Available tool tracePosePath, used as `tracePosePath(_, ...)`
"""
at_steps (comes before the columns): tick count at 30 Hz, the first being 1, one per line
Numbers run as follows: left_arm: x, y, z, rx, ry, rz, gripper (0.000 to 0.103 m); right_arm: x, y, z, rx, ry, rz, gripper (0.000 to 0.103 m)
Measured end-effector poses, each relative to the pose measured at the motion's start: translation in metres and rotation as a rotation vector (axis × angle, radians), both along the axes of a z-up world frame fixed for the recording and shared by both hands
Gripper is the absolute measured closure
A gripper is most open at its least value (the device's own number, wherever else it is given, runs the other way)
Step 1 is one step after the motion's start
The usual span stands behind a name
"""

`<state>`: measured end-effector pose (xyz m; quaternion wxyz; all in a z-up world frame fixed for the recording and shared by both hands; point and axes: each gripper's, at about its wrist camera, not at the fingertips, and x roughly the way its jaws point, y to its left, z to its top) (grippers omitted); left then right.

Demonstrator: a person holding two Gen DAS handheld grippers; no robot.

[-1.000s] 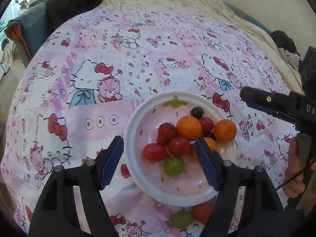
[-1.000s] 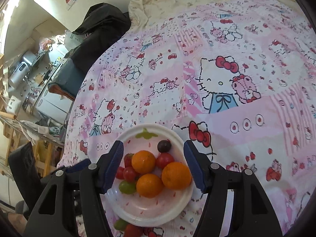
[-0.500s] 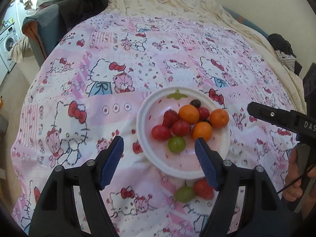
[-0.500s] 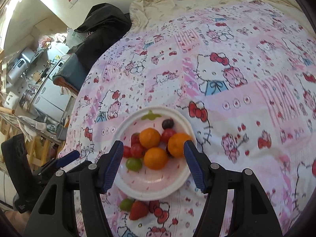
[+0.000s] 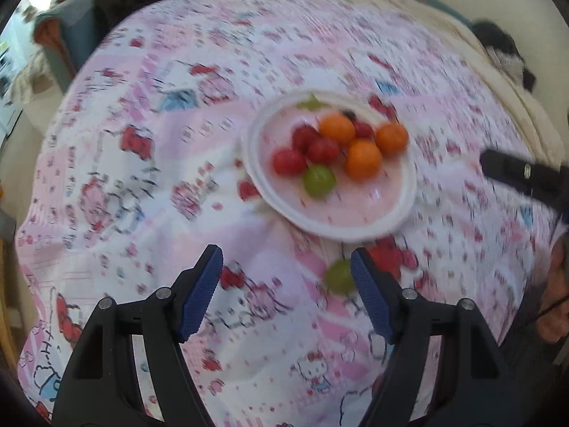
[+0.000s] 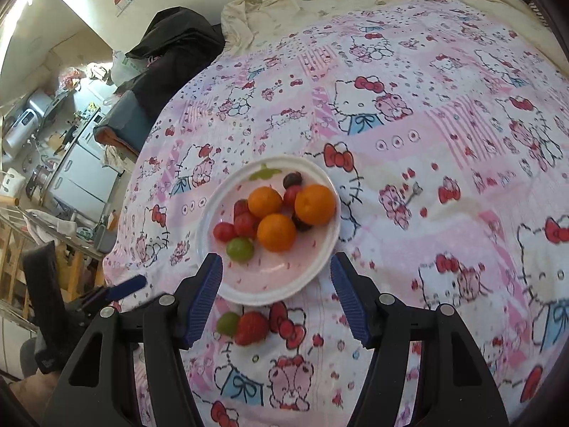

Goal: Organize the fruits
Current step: 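Move both open grippers from the plate back to the last fruit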

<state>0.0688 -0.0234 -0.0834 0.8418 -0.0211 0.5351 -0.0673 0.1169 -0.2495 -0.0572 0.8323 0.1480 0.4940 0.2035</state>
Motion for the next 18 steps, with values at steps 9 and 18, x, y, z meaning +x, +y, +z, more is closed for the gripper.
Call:
tracePosePath(9, -0.006, -0.035, -0.043, 0.047, 0.106, -0.141, 0.042, -0.008, -0.007, -0.002, -0.013, 0.000, -0.031, 0.036)
tracePosePath(18, 0.005, -0.056, -0.054, 0.057, 0.118, -0.181, 0.050, -0.005, -0.009, -0.003, -0.013, 0.004, -0.040, 0.036)
